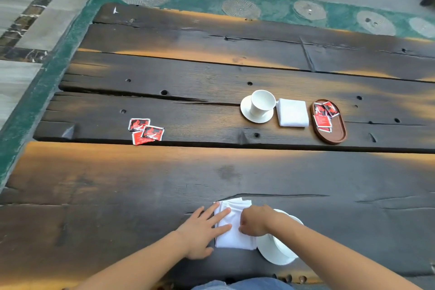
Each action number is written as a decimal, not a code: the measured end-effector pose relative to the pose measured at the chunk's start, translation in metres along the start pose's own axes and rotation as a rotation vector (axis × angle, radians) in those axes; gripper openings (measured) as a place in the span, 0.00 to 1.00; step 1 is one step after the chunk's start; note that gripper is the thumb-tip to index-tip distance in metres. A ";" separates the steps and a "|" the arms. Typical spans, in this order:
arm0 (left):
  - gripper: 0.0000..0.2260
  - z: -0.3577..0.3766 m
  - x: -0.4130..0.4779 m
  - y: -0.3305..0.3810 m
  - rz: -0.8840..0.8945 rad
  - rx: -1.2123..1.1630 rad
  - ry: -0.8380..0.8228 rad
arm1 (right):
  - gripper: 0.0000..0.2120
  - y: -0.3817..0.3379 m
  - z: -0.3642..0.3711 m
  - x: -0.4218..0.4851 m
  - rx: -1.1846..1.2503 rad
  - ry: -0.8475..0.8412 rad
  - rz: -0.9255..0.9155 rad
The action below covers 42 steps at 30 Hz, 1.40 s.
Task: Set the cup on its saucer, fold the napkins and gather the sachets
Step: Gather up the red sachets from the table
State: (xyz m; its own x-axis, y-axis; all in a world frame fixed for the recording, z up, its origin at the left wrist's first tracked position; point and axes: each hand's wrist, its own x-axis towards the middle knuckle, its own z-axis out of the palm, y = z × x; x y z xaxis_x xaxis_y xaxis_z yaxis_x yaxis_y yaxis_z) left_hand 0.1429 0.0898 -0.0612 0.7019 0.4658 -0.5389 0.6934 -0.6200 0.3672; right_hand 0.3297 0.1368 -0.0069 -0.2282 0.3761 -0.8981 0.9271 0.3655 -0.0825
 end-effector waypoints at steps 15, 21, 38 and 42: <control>0.22 -0.043 -0.055 -0.108 -0.724 -0.648 0.759 | 0.09 -0.058 -0.145 0.060 0.450 0.414 -0.196; 0.34 -0.079 -0.066 -0.215 -0.824 -0.610 0.748 | 0.19 -0.122 -0.216 0.130 0.314 0.573 -0.244; 0.33 -0.073 -0.055 -0.291 -0.564 -0.162 0.532 | 0.20 -0.134 -0.205 0.182 0.182 0.768 -0.309; 0.30 -0.078 -0.055 -0.290 -0.571 -0.124 0.508 | 0.20 -0.133 -0.205 0.177 0.233 0.740 -0.291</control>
State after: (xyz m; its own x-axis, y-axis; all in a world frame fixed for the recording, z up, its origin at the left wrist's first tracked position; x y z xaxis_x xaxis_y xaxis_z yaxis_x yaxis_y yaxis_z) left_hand -0.0842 0.2927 -0.0791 0.1983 0.9430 -0.2673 0.9623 -0.1356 0.2357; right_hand 0.1050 0.3289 -0.0666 -0.5293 0.7869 -0.3173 0.8203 0.3791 -0.4282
